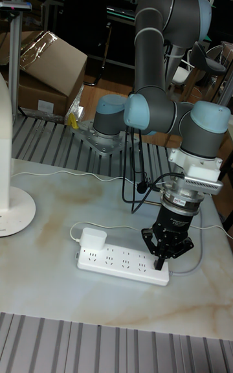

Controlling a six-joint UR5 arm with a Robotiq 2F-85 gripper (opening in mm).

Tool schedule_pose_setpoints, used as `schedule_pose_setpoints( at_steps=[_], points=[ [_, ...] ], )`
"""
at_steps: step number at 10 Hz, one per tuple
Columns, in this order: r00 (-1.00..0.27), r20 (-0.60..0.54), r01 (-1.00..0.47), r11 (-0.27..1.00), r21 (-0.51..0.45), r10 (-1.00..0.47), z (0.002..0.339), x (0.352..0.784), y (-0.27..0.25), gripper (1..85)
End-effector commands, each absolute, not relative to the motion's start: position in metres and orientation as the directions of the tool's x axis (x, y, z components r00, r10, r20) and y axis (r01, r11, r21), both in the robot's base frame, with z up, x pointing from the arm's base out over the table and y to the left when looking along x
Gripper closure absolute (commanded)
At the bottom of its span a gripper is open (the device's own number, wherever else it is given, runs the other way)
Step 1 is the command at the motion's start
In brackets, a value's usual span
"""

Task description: Plug in the power cord of the desk lamp, turn on the socket, and light up the desk lamp

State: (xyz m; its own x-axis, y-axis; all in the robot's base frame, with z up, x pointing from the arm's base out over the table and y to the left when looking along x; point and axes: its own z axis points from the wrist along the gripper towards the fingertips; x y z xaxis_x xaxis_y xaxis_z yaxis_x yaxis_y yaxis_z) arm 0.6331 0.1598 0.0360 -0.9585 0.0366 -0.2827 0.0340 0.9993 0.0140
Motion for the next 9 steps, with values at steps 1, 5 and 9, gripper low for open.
schedule_pose_setpoints(
  at_steps=[1, 5, 9],
  points=[
    [-0.961, -0.272, 0.046, 0.999, 0.025, 0.051, 0.0343, 0.6302, 0.1603, 84.7],
    [-0.964, -0.262, 0.050, 0.999, 0.018, 0.053, 0.0325, 0.6253, 0.1561, 84.7],
    [-0.963, -0.264, 0.050, 0.998, 0.027, 0.056, 0.0316, 0.6278, 0.1577, 84.7]
  ],
)
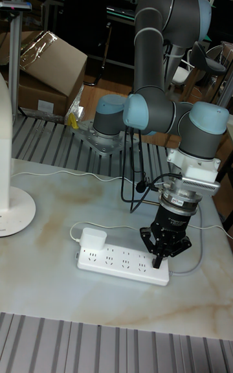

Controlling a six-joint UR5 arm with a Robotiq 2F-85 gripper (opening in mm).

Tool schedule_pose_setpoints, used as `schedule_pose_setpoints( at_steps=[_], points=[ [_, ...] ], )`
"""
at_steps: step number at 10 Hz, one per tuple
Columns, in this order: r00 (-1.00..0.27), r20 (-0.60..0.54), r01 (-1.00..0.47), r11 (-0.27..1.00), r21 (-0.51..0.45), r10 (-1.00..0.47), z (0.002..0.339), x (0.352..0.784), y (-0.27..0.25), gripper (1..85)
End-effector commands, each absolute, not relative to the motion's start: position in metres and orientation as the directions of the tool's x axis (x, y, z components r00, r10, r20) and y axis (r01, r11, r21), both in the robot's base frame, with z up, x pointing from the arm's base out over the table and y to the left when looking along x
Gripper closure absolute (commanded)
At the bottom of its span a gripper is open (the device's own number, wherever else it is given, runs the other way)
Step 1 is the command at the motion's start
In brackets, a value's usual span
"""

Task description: Plug in the power cord of the desk lamp, turn on the socket, and light up the desk lamp

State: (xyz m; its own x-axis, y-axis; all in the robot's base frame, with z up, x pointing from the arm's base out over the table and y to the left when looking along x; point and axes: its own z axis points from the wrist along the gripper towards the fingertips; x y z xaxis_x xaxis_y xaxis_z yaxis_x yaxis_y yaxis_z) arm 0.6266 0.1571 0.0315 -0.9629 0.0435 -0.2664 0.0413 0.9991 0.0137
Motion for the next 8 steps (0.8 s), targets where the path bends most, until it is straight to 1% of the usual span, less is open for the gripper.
schedule_pose_setpoints(
  at_steps=[1, 4, 8],
  points=[
    [-0.963, -0.264, 0.052, 0.998, 0.029, 0.058, 0.0320, 0.6279, 0.1585, 84.7],
    [-0.965, -0.256, 0.052, 0.998, 0.035, 0.059, 0.0378, 0.6293, 0.1579, 84.7],
    [-0.962, -0.267, 0.053, 0.998, 0.036, 0.061, 0.0372, 0.6335, 0.1580, 84.7]
  ],
)
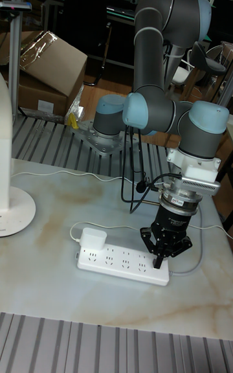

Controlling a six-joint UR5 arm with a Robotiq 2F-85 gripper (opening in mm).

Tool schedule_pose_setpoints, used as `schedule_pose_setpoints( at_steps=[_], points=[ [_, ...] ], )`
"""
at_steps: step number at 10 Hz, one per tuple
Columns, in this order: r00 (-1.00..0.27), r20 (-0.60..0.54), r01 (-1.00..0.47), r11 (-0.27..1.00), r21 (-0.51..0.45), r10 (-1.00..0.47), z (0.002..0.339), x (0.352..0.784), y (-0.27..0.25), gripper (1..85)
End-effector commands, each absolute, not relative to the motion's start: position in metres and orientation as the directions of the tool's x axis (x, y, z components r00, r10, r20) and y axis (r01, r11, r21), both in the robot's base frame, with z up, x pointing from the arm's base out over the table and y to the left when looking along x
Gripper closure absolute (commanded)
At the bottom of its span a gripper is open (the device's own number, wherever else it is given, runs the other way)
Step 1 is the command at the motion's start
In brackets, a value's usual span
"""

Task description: Plug in the power cord of the desk lamp, turn on the socket, and light up the desk lamp

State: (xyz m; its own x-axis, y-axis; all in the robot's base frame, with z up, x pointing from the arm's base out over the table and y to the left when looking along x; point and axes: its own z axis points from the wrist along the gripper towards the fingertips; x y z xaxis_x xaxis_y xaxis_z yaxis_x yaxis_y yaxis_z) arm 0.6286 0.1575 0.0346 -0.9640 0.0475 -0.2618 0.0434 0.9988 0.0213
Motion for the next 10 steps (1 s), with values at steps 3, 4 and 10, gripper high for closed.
schedule_pose_setpoints(
  at_steps=[3, 4, 10],
  points=[
    [-0.961, -0.269, 0.054, 0.998, 0.038, 0.063, 0.0369, 0.6356, 0.1586, 84.7],
    [-0.961, -0.271, 0.054, 0.998, 0.038, 0.063, 0.0369, 0.6361, 0.1585, 84.7],
    [-0.957, -0.284, 0.056, 0.998, 0.038, 0.064, 0.0271, 0.6370, 0.1569, 84.7]
  ],
)
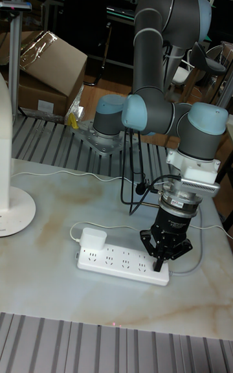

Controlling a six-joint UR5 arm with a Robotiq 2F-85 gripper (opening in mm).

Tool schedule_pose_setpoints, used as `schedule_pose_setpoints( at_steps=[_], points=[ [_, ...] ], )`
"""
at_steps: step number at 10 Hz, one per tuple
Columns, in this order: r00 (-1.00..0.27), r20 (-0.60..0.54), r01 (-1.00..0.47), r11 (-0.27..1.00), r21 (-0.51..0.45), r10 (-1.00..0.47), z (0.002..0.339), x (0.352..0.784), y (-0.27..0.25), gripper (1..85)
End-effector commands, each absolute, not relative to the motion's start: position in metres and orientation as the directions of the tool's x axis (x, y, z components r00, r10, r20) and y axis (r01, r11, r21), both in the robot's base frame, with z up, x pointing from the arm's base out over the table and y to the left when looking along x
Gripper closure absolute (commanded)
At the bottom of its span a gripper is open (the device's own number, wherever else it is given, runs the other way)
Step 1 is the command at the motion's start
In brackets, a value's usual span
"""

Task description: Plug in the power cord of the desk lamp, turn on the socket, and light up the desk lamp

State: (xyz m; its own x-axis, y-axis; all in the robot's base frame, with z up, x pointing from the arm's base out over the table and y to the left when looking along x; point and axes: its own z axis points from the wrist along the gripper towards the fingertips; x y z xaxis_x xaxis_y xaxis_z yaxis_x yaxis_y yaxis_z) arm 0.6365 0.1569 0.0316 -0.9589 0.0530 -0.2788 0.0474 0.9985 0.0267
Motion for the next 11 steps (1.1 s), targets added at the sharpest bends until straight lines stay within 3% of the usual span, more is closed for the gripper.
schedule_pose_setpoints(
  at_steps=[1, 11],
  points=[
    [-0.954, -0.291, 0.057, 0.998, 0.039, 0.066, 0.022, 0.636, 0.157, 84.7],
    [-0.960, -0.271, 0.060, 0.997, 0.038, 0.068, 0.040, 0.628, 0.155, 84.7]
  ],
)
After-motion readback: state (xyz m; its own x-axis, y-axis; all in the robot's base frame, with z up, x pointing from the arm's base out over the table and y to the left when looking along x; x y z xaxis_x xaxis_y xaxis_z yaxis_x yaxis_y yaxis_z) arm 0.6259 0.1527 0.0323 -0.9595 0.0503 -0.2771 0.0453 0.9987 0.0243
